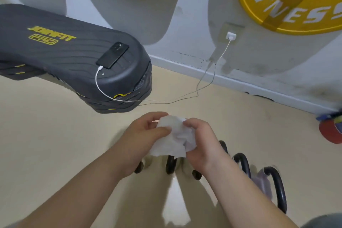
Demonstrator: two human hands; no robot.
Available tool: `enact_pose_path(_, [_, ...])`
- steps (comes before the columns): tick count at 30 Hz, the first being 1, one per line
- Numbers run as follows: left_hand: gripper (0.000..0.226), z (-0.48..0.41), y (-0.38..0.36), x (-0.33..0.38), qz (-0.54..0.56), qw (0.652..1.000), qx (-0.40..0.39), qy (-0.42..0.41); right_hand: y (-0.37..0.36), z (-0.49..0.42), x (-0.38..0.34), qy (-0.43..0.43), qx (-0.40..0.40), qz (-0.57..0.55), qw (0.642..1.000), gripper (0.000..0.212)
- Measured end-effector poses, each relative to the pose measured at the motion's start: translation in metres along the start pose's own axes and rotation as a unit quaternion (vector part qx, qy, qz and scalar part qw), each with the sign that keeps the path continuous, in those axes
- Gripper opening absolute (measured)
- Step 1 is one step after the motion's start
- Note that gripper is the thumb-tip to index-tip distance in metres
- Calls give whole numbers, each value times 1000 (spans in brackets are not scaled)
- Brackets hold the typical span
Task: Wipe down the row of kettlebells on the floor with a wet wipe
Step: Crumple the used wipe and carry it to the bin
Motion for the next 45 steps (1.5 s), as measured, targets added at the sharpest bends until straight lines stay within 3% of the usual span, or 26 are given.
enact_pose_path(2, [53, 9, 3, 22, 60, 998, 0, 4, -18, 11, -28, -6, 20, 8, 1000, 29])
enact_pose_path(5, [59, 37, 19, 80, 79, 996, 30, -23, -71, 43, -72, 9, 29, 37, 999, 29])
enact_pose_path(9, [40, 105, 62, 179, 74, 987, 123, -67, -169, 105, -126, 32, 12, 42, 999, 30])
enact_pose_path(13, [17, 202, 131, 280, 92, 972, 194, -94, -305, 186, -148, -4, -22, 108, 994, 44])
enact_pose_path(17, [14, 312, 226, 355, 95, 955, 254, -117, -466, 267, -148, 19, -81, 226, 971, 12])
enact_pose_path(19, [14, 364, 275, 374, 89, 945, 290, -121, -542, 296, -132, 5, -127, 261, 957, 16])
enact_pose_path(23, [24, 449, 360, 381, 84, 919, 369, -109, -661, 339, -85, -72, -223, 292, 927, 22])
enact_pose_path(27, [41, 505, 417, 375, 78, 894, 423, -120, -729, 356, -46, -35, -248, 350, 903, 36])
enact_pose_path(31, [57, 527, 452, 366, 74, 874, 466, -116, -782, 358, -20, -49, -286, 390, 874, 35])
enact_pose_path(34, [49, 546, 483, 365, 72, 838, 531, -104, -818, 356, -4, -77, -325, 411, 848, 36])
enact_pose_path(39, [19, 602, 534, 355, 122, 807, 569, -97, -880, 344, 48, -95, -383, 498, 772, 27])
enact_pose_path(45, [6, 700, 598, 292, 177, 730, 658, -55, -956, 371, 172, -166, -412, 525, 726, 26])
Point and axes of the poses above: each hand's wrist, its own z-axis away from the middle knuckle, its own y-axis out of the back of the hand, x = y × z, the point moved 3 cm from there along -z, towards the middle knuckle, and after that the axes turned 4 degrees about -x, right-handed, at the moved point
